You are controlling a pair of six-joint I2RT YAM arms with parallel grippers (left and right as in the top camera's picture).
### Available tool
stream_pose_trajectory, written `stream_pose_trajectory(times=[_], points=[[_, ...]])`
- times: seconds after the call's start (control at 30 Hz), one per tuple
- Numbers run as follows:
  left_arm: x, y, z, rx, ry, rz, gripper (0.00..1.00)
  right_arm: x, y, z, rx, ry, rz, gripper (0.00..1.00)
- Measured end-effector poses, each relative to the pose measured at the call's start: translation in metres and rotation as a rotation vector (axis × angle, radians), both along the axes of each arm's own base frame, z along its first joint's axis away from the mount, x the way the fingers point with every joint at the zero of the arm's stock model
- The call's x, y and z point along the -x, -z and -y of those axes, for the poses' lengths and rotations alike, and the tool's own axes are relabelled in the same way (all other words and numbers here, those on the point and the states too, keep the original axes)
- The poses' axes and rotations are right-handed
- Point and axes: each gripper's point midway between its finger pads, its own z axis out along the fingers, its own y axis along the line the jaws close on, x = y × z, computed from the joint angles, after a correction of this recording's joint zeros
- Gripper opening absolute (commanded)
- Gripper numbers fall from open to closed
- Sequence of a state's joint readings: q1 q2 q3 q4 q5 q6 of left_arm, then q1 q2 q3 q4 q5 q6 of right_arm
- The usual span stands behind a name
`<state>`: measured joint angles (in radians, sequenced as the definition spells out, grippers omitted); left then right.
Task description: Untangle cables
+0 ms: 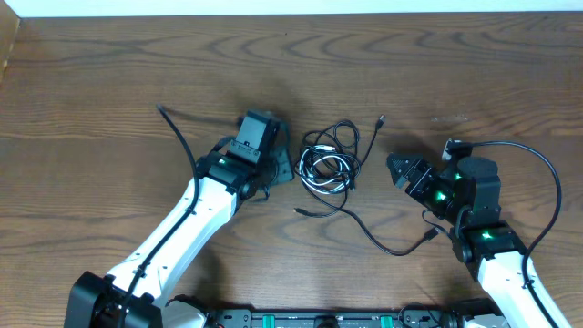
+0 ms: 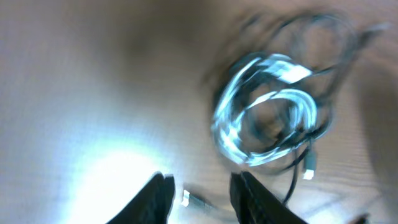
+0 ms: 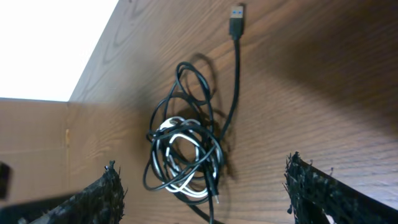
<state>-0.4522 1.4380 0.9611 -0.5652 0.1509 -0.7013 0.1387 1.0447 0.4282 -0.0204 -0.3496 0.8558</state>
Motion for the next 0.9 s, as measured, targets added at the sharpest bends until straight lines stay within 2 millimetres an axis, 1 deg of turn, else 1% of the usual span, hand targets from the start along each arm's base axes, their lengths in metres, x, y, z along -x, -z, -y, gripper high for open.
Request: stream_pose_trajectory(times=[0.1, 0.17, 0.23, 0.37, 0.5, 0.57, 0.73, 0.77, 0.83, 0.9], points=[[0.027, 0.012, -0.013, 0.003, -0.198, -0.168, 0.41, -0.001, 0.0, 0.002, 0.015, 0.002, 0.007, 0.82], [0.032, 0.014, -0.013, 0.035, -0.281, -0.218, 0.45, -0.001, 0.0, 0.002, 0.025, -0.002, 0.013, 0.83], [0.031, 0.014, -0.004, 0.097, -0.323, -0.237, 0.48, -0.002, 0.001, 0.004, 0.036, 0.002, 0.016, 0.83], [0.028, 0.021, 0.012, 0.21, -0.339, -0.24, 0.49, -0.003, 0.001, 0.005, 0.05, 0.005, 0.022, 0.84], [0.032, 0.034, 0.017, 0.252, -0.347, -0.26, 0.47, -0.002, 0.002, 0.006, 0.058, 0.002, 0.021, 0.84], [0.031, 0.038, 0.019, 0.264, -0.351, -0.265, 0.47, -0.001, 0.004, 0.006, 0.062, 0.002, 0.011, 0.85], [0.009, 0.04, 0.033, 0.32, -0.33, -0.203, 0.47, 0.002, 0.008, 0.007, 0.068, 0.004, -0.007, 0.86], [0.007, 0.042, 0.035, 0.322, -0.326, -0.2, 0.46, 0.002, 0.008, 0.008, 0.068, 0.004, -0.009, 0.86], [0.009, 0.05, 0.039, 0.31, -0.318, -0.217, 0.4, 0.003, 0.009, 0.008, 0.069, 0.004, -0.013, 0.86], [0.013, 0.06, 0.041, 0.293, -0.314, -0.24, 0.3, 0.004, 0.01, 0.008, 0.071, 0.004, -0.02, 0.87]])
